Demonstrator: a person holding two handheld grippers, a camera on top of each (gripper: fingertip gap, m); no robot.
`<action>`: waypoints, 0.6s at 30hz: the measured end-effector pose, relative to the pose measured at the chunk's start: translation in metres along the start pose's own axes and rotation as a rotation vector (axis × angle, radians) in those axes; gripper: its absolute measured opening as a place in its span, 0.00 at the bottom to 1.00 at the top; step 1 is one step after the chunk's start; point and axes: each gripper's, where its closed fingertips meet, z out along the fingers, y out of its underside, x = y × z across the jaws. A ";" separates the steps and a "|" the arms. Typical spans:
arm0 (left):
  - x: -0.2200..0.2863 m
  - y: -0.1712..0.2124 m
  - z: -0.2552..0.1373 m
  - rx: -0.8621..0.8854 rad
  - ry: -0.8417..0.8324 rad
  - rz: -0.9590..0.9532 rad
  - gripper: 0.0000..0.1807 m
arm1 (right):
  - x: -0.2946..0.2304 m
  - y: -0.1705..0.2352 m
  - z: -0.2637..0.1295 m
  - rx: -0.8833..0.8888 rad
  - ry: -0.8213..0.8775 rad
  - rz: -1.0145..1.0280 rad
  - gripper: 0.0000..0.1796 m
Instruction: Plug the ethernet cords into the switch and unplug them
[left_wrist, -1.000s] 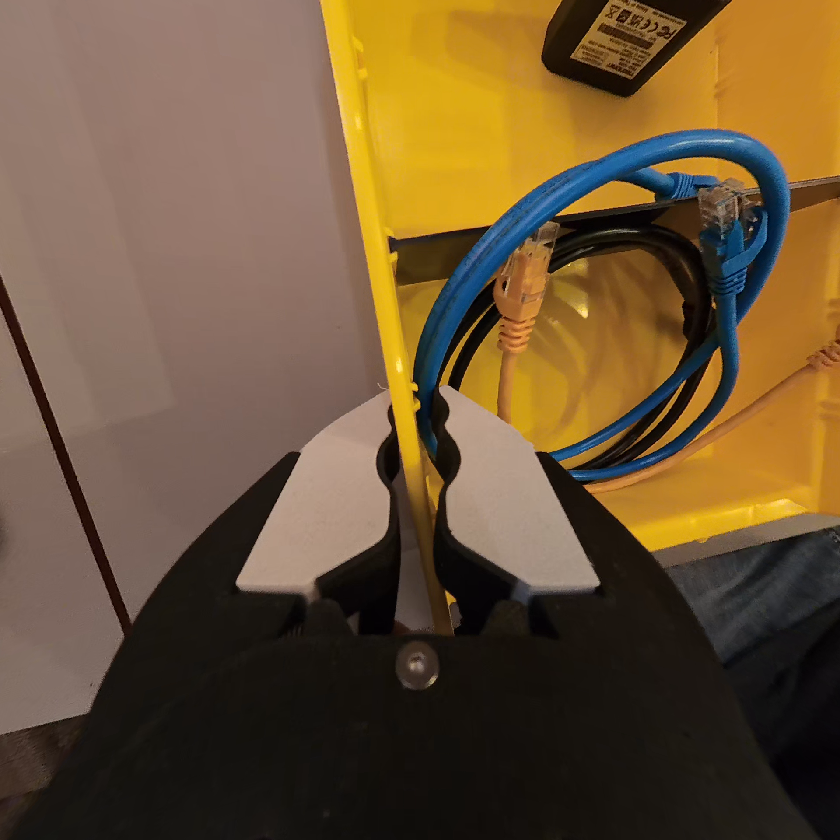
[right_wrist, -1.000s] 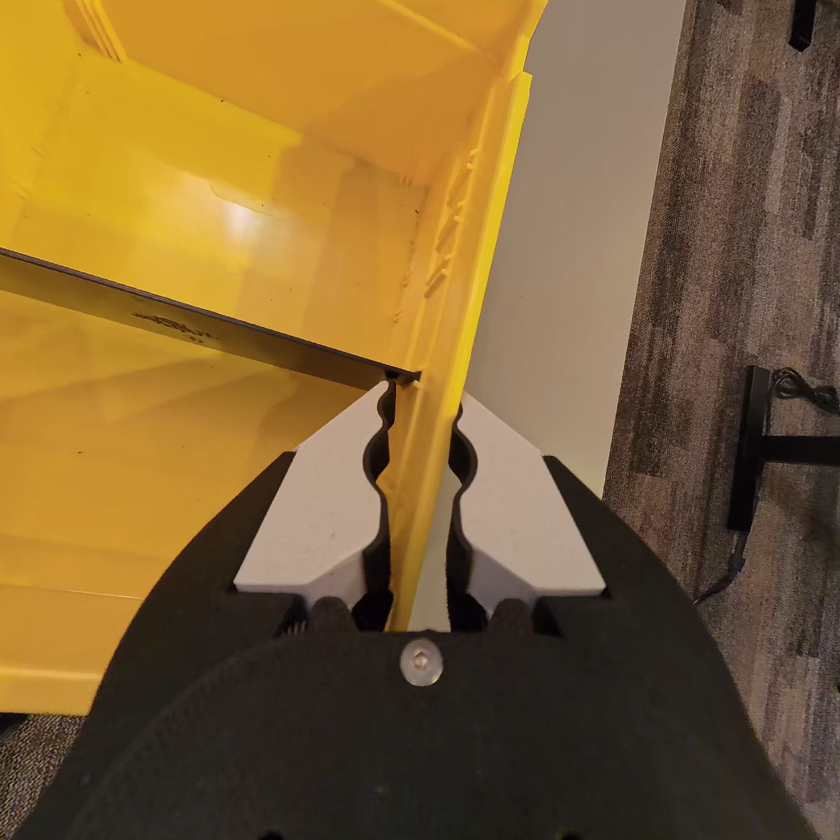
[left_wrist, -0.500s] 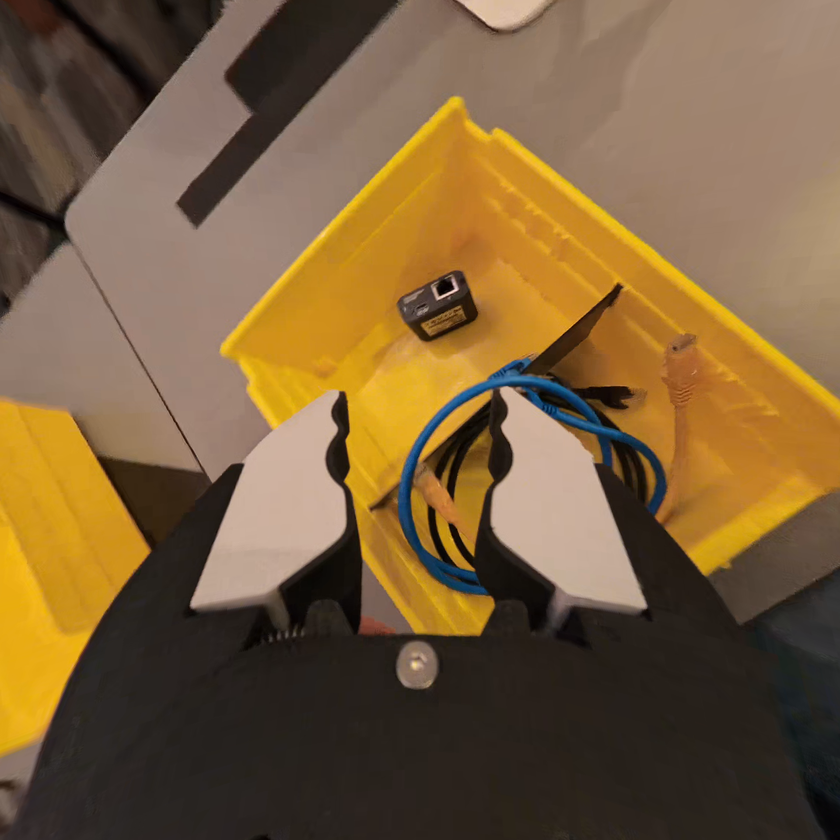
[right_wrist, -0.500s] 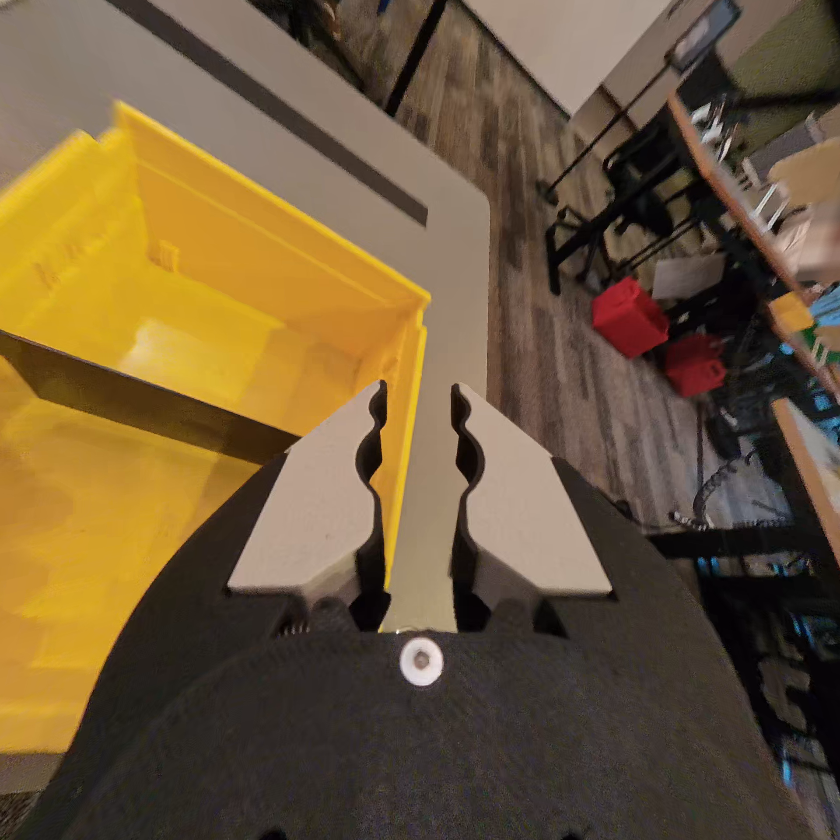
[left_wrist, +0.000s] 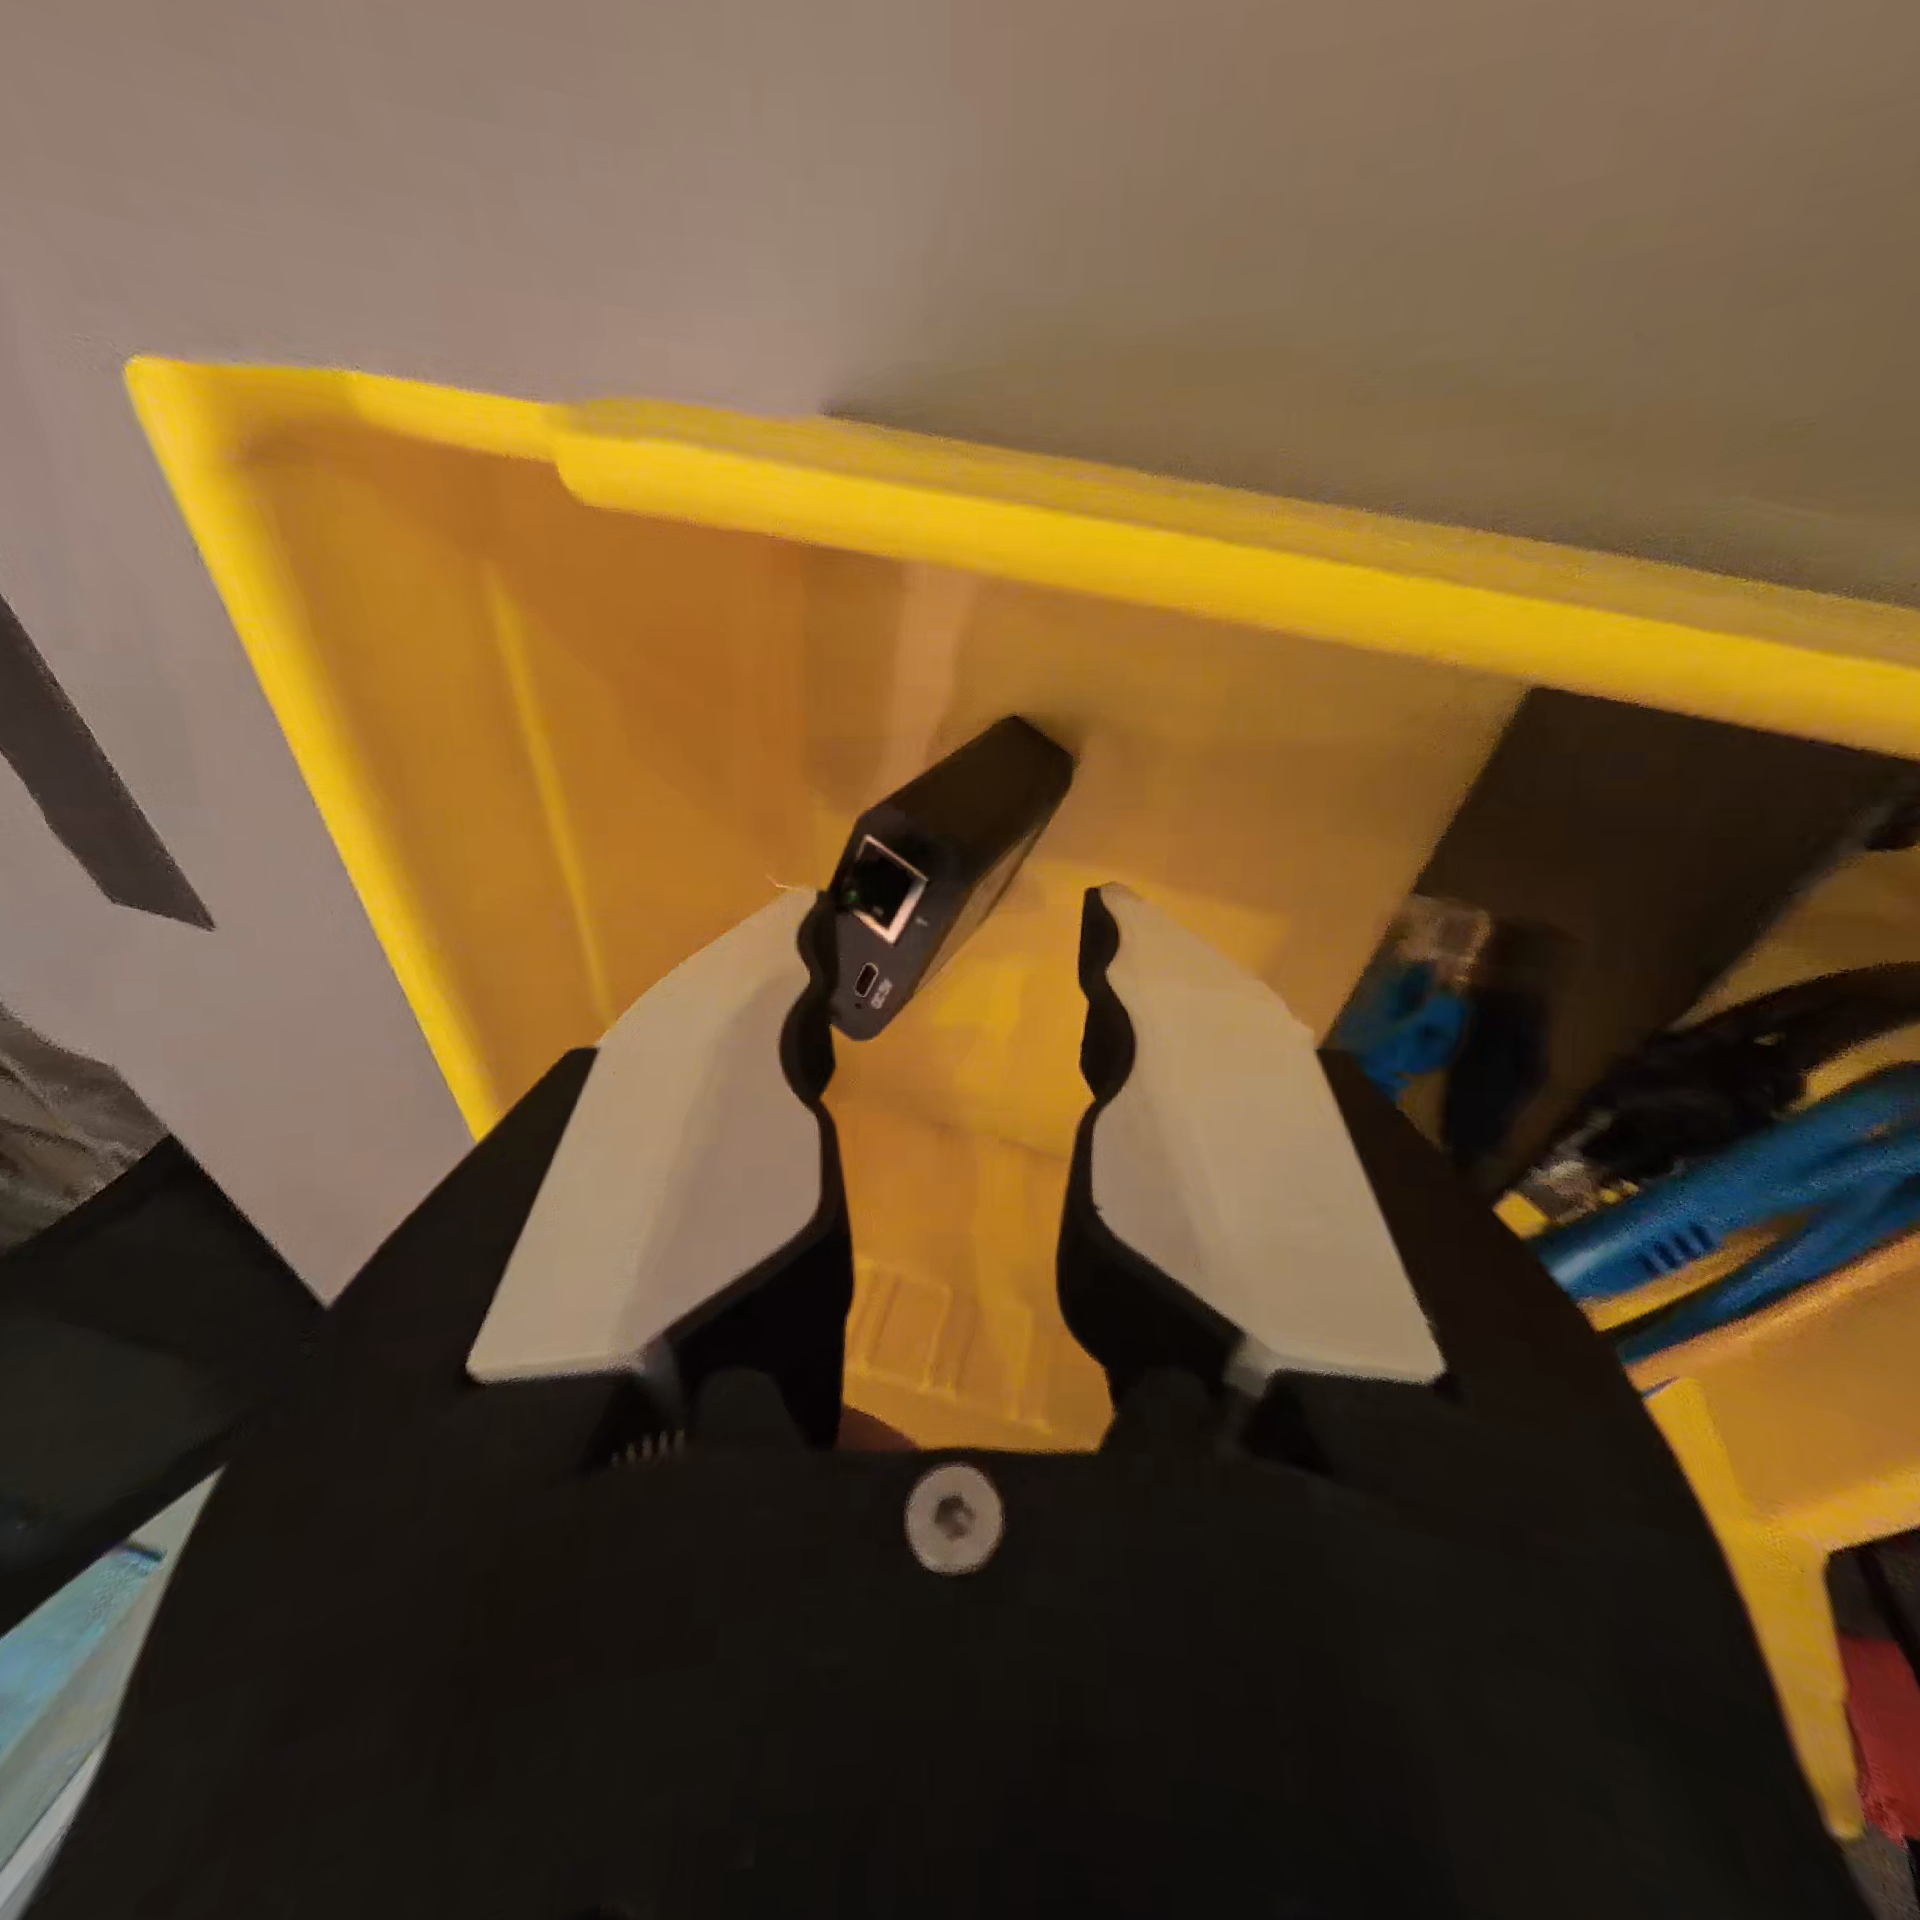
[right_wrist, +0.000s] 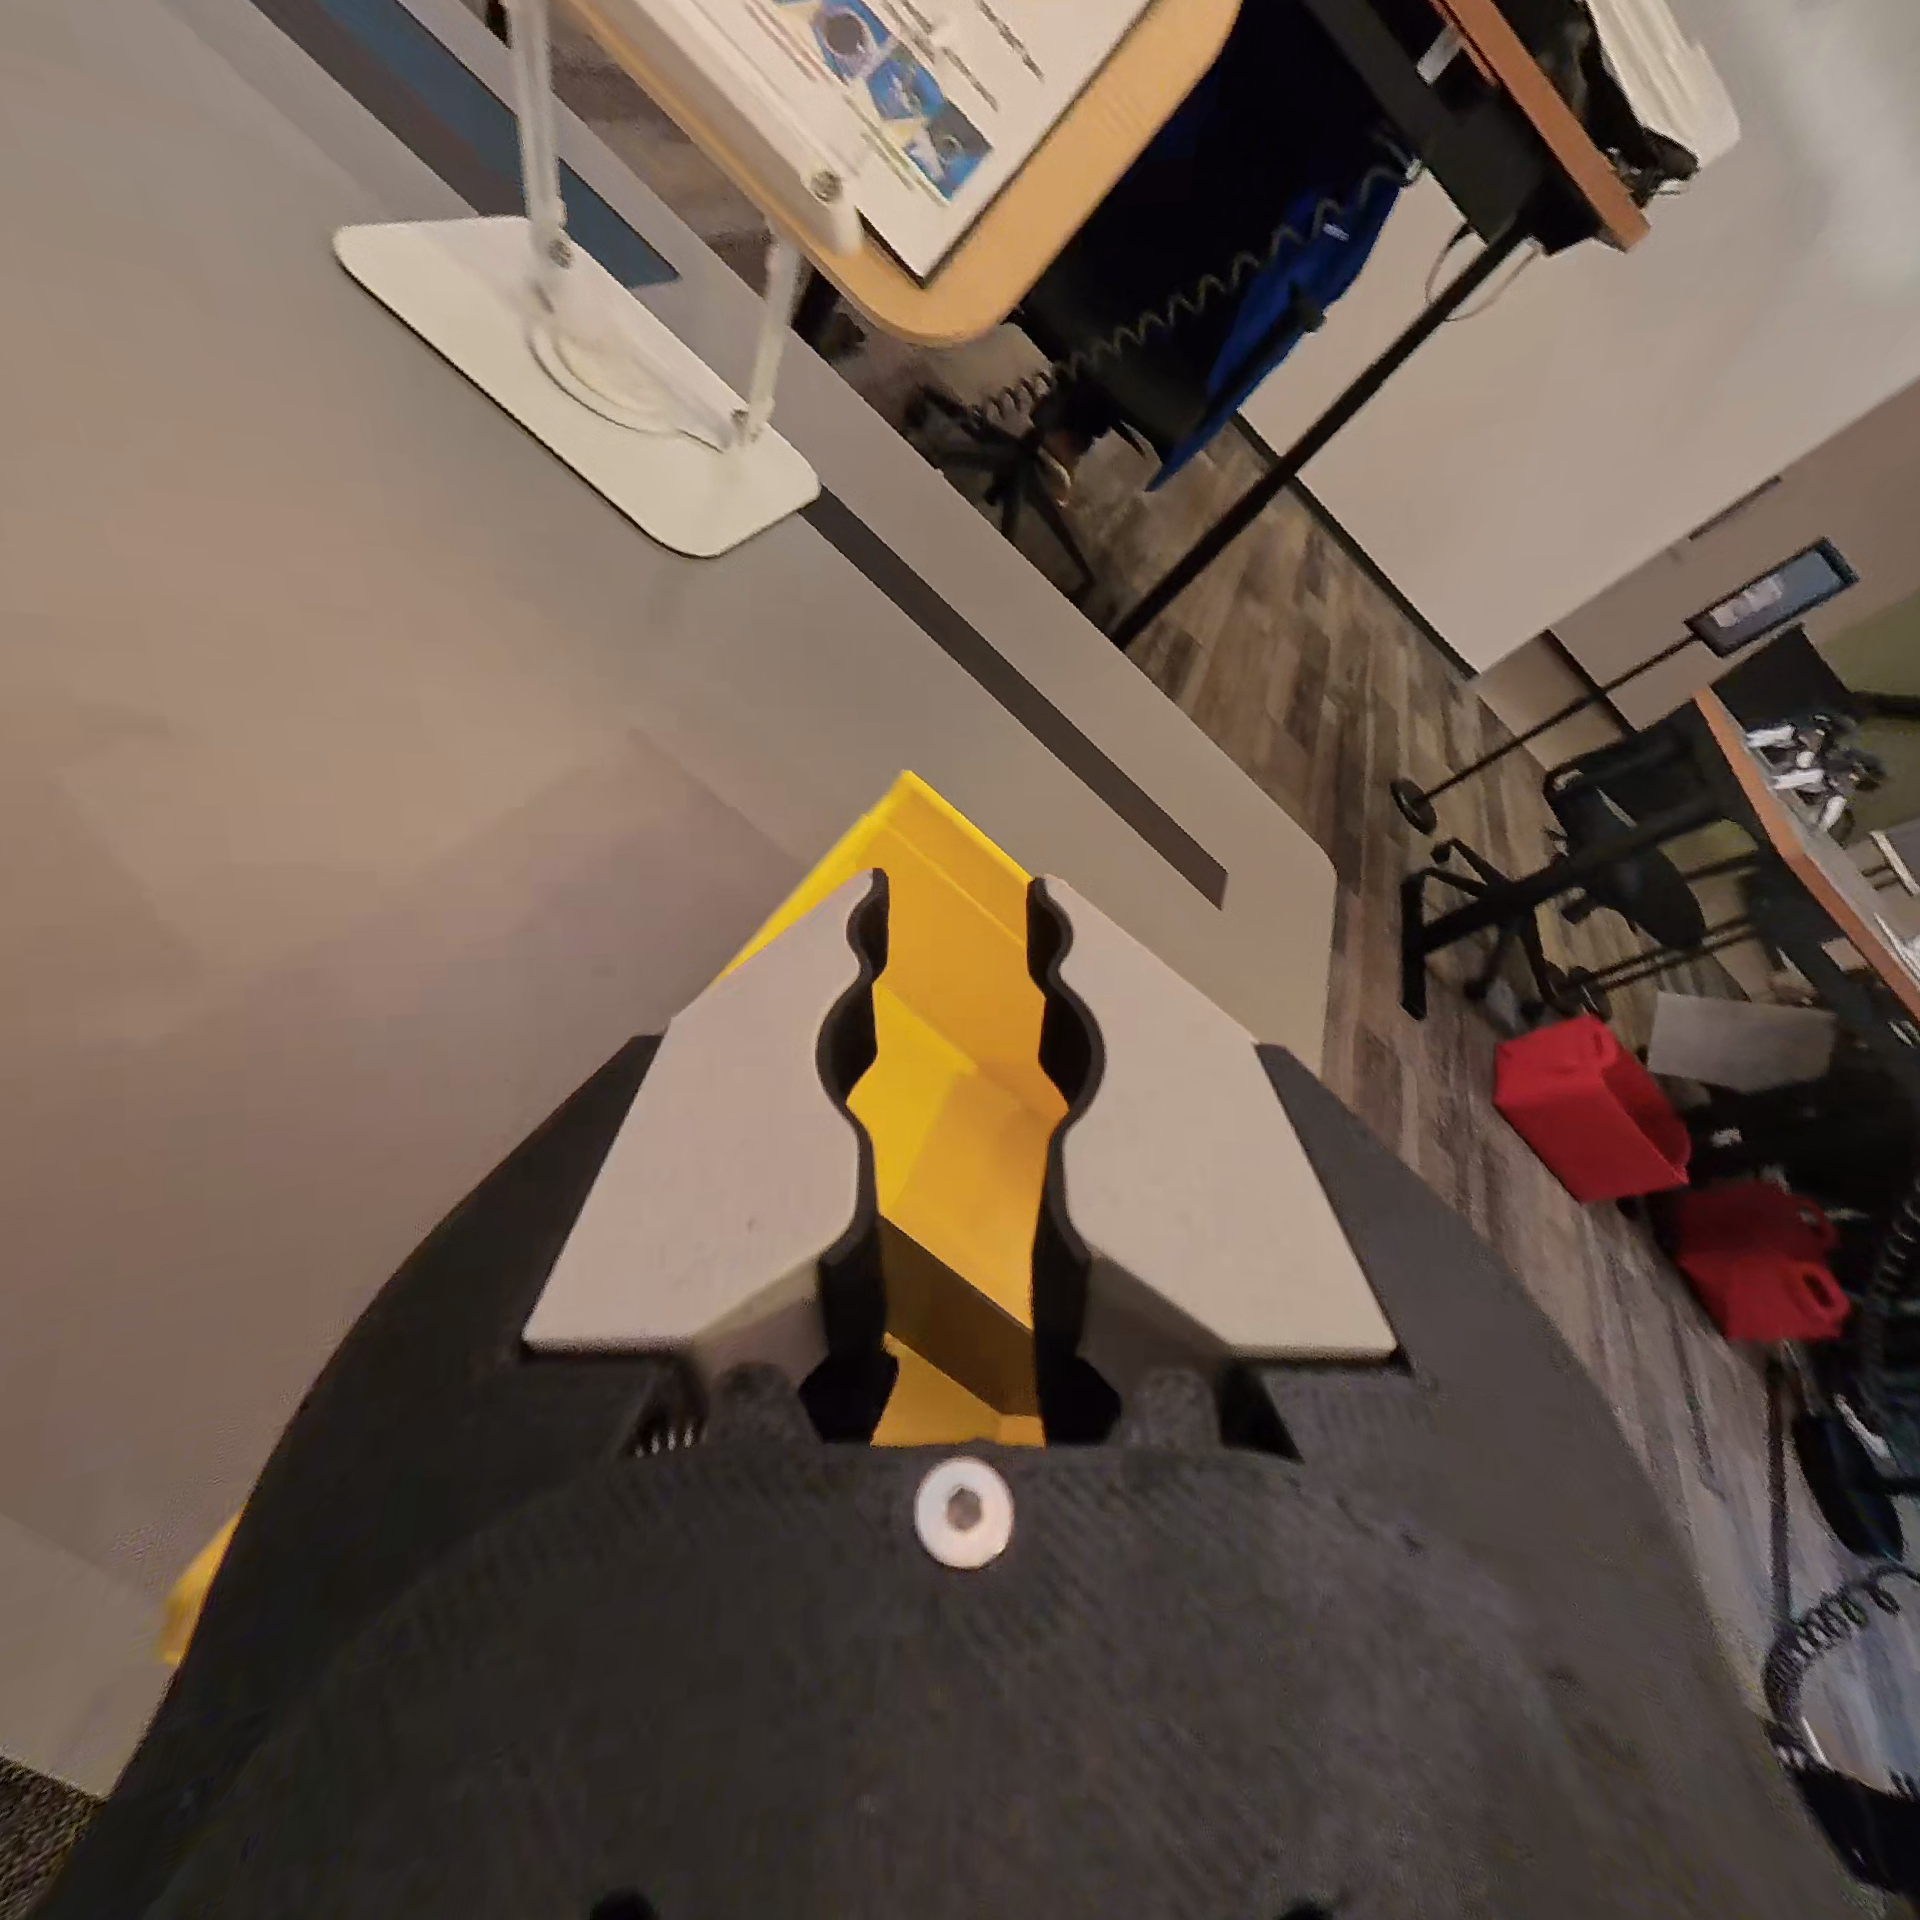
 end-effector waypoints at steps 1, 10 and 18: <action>-0.002 0.001 0.003 -0.016 -0.003 0.003 0.27 | -0.005 -0.004 0.001 0.010 -0.012 0.000 0.14; 0.000 0.007 -0.003 -0.011 -0.073 0.068 0.12 | -0.033 -0.036 0.011 0.082 -0.084 -0.027 0.14; 0.001 0.013 0.016 -0.037 -0.037 0.086 0.22 | -0.047 -0.049 0.013 0.105 -0.133 -0.029 0.14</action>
